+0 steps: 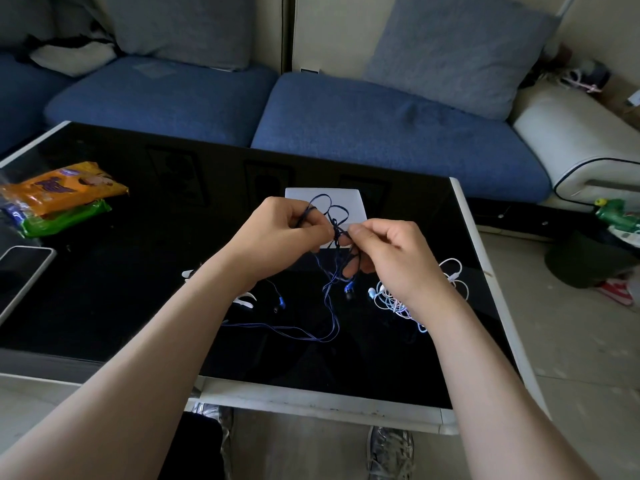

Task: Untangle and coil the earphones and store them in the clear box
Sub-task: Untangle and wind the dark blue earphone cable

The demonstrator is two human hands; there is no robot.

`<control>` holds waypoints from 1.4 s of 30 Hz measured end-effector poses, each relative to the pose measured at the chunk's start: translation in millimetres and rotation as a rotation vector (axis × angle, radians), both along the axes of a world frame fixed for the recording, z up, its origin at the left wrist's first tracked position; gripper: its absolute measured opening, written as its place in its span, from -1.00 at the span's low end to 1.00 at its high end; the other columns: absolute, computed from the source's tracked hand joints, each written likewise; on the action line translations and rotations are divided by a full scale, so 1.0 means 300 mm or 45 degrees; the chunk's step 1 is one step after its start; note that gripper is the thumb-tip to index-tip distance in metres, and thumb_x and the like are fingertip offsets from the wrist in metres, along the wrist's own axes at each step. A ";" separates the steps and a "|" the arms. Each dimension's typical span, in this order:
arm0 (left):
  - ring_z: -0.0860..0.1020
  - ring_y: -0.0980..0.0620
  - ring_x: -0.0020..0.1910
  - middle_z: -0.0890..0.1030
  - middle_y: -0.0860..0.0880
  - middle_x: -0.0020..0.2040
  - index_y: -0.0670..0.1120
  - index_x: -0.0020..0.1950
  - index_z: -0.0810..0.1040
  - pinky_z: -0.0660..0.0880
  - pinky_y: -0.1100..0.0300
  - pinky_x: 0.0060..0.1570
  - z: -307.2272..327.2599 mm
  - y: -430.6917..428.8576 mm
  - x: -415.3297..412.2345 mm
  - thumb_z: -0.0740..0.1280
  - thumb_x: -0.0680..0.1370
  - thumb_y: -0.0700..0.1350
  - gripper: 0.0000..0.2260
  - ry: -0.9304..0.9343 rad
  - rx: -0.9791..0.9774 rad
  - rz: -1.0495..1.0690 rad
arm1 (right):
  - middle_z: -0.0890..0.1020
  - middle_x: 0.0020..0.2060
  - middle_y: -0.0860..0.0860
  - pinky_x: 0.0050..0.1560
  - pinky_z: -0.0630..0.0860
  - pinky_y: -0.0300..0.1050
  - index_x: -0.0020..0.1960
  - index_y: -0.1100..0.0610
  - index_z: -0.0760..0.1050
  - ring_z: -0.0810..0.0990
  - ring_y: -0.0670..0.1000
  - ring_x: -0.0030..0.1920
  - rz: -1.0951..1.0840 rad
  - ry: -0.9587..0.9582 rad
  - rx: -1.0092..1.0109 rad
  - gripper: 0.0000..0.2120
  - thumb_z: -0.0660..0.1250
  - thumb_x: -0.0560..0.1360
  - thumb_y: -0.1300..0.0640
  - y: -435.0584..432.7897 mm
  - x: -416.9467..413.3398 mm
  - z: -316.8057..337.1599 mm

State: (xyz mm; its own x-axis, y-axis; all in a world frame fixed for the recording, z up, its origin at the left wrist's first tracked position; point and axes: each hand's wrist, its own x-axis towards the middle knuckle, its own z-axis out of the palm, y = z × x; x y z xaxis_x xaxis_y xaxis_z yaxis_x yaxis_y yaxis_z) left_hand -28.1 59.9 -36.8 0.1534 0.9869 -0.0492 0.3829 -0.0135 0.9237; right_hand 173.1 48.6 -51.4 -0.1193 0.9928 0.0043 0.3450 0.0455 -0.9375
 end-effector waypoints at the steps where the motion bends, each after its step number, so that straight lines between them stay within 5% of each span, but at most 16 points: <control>1: 0.53 0.10 -0.32 0.68 -0.03 -0.29 -0.09 -0.02 0.72 0.49 0.18 -0.20 0.002 -0.001 0.000 0.44 0.62 -0.09 -0.90 -0.030 -0.040 -0.003 | 0.74 -0.22 0.19 -0.09 0.61 -0.05 0.03 0.13 0.72 0.74 0.16 -0.19 0.016 -0.014 -0.003 -0.72 0.27 0.74 0.07 0.001 0.001 -0.003; 5: 0.55 -0.01 -0.29 0.73 -0.13 -0.19 -0.07 0.04 0.75 0.54 0.04 -0.15 0.010 -0.005 -0.002 0.38 0.67 -0.11 -0.86 -0.103 -0.129 -0.080 | 0.74 -0.19 0.10 -0.14 0.55 -0.26 0.06 0.12 0.70 0.68 -0.07 -0.22 0.079 0.000 -0.012 -0.74 0.26 0.75 0.08 0.001 -0.004 -0.008; 11: 0.58 -0.05 -0.28 0.64 -0.12 -0.22 -0.13 0.04 0.70 0.70 -0.11 -0.06 0.005 -0.005 -0.009 0.50 0.60 -0.08 -0.88 -0.127 -0.147 -0.091 | 0.73 -0.22 0.07 -0.16 0.55 -0.29 0.07 0.20 0.70 0.65 -0.04 -0.23 0.060 0.067 -0.044 -0.75 0.28 0.73 0.12 -0.001 -0.003 -0.001; 18: 0.50 0.07 -0.43 0.56 0.03 -0.41 -0.18 -0.06 0.68 0.53 0.21 -0.36 0.004 -0.004 -0.002 0.50 0.57 -0.12 -0.87 -0.056 0.017 -0.005 | 0.75 -0.23 0.11 -0.19 0.58 -0.09 0.11 0.09 0.66 0.75 0.21 -0.26 0.019 0.136 0.012 -0.93 0.46 0.63 0.15 -0.022 -0.017 0.031; 25: 0.48 0.07 -0.37 0.56 -0.02 -0.36 -0.08 -0.15 0.66 0.47 0.13 -0.29 -0.013 0.005 -0.007 0.57 0.51 -0.10 -0.86 0.027 0.145 0.004 | 0.77 -0.24 0.04 -0.27 0.56 -0.22 0.04 0.07 0.70 0.78 0.09 -0.30 0.029 -0.017 0.056 -0.95 0.49 0.61 0.20 -0.029 -0.017 0.028; 29: 0.59 0.22 -0.33 0.66 0.07 -0.28 0.04 -0.10 0.70 0.56 0.20 -0.19 -0.033 0.014 -0.017 0.63 0.44 -0.06 -0.86 0.175 0.244 0.038 | 0.72 -0.28 -0.11 -0.03 0.58 -0.19 -0.13 0.12 0.73 0.69 -0.15 -0.16 -0.077 -0.094 0.094 -0.92 0.50 0.54 0.17 -0.016 -0.018 0.015; 31: 0.57 0.33 -0.30 0.65 0.11 -0.25 0.07 -0.09 0.69 0.42 0.45 -0.21 -0.038 0.012 -0.016 0.65 0.43 -0.04 -0.83 0.304 0.304 0.050 | 0.58 -0.36 0.13 -0.12 0.43 -0.09 -0.17 0.33 0.63 0.51 -0.05 -0.26 -0.114 0.012 0.013 -0.73 0.43 0.50 0.10 -0.010 -0.015 0.020; 33: 0.54 0.41 -0.28 0.64 0.15 -0.23 0.07 -0.10 0.69 0.37 0.55 -0.27 -0.037 0.010 -0.013 0.65 0.42 -0.05 -0.82 0.371 0.333 0.051 | 0.59 -0.24 0.34 -0.07 0.43 0.00 -0.13 0.41 0.60 0.52 0.06 -0.21 -0.166 0.154 -0.110 -0.57 0.36 0.41 -0.02 -0.010 -0.018 0.036; 36: 0.52 0.43 -0.34 0.61 0.21 -0.27 0.06 -0.07 0.73 0.35 0.58 -0.31 -0.035 0.011 -0.012 0.63 0.46 -0.10 -0.86 0.377 0.358 0.033 | 0.63 -0.37 0.11 0.03 0.54 0.03 -0.31 0.22 0.58 0.68 0.07 -0.20 -0.210 0.399 -0.280 -0.71 0.36 0.54 0.11 0.006 -0.012 0.033; 42: 0.52 0.37 -0.34 0.64 0.20 -0.20 0.09 0.00 0.75 0.36 0.46 -0.32 -0.039 0.016 -0.015 0.58 0.51 -0.10 -0.88 0.370 0.373 0.016 | 0.64 -0.23 0.07 -0.14 0.59 -0.08 -0.17 0.17 0.62 0.63 0.01 -0.23 -0.197 0.617 -0.465 -0.80 0.40 0.62 0.16 0.005 0.002 0.037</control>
State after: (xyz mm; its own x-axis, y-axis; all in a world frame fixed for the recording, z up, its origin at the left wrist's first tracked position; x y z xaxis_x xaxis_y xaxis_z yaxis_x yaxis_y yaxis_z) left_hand -32.8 64.6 -48.4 0.1627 0.9673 0.1946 0.6292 -0.2537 0.7347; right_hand 173.8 50.1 -40.2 -0.0435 0.9461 -0.3210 -0.1461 -0.3239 -0.9347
